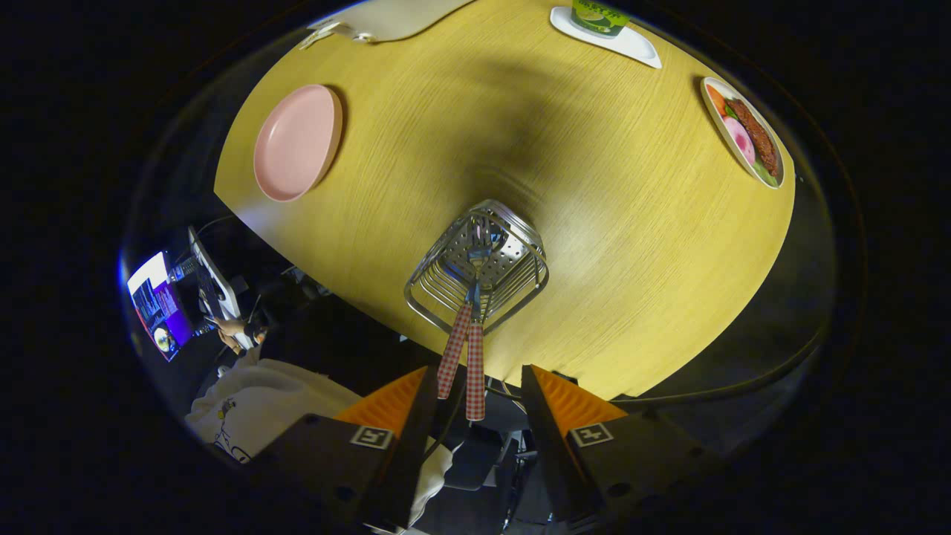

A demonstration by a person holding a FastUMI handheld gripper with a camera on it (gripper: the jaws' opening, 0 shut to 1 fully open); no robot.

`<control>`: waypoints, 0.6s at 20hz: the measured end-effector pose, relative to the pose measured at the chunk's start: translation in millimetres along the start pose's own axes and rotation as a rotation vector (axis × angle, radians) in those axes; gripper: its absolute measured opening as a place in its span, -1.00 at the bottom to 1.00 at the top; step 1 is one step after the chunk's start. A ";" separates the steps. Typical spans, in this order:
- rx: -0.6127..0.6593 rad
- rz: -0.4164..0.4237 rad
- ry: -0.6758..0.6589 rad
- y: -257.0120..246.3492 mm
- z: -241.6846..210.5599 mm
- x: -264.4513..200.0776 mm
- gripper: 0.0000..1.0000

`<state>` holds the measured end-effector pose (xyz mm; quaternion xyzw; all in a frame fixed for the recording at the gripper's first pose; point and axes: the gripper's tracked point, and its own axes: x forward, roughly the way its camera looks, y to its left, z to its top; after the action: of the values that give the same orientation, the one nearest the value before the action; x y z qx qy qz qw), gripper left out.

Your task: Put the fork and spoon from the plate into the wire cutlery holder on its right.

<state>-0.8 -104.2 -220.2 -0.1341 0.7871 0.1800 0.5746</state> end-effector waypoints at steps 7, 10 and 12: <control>0.053 0.040 -0.233 -1.2 -2.2 -33.5 0.99; 0.062 0.051 -0.330 7.5 -11.2 -51.0 0.99; 0.076 0.060 -0.399 15.0 -16.7 -65.1 0.99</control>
<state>-1.6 -97.7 -151.7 -0.0505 0.6676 0.1903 0.7180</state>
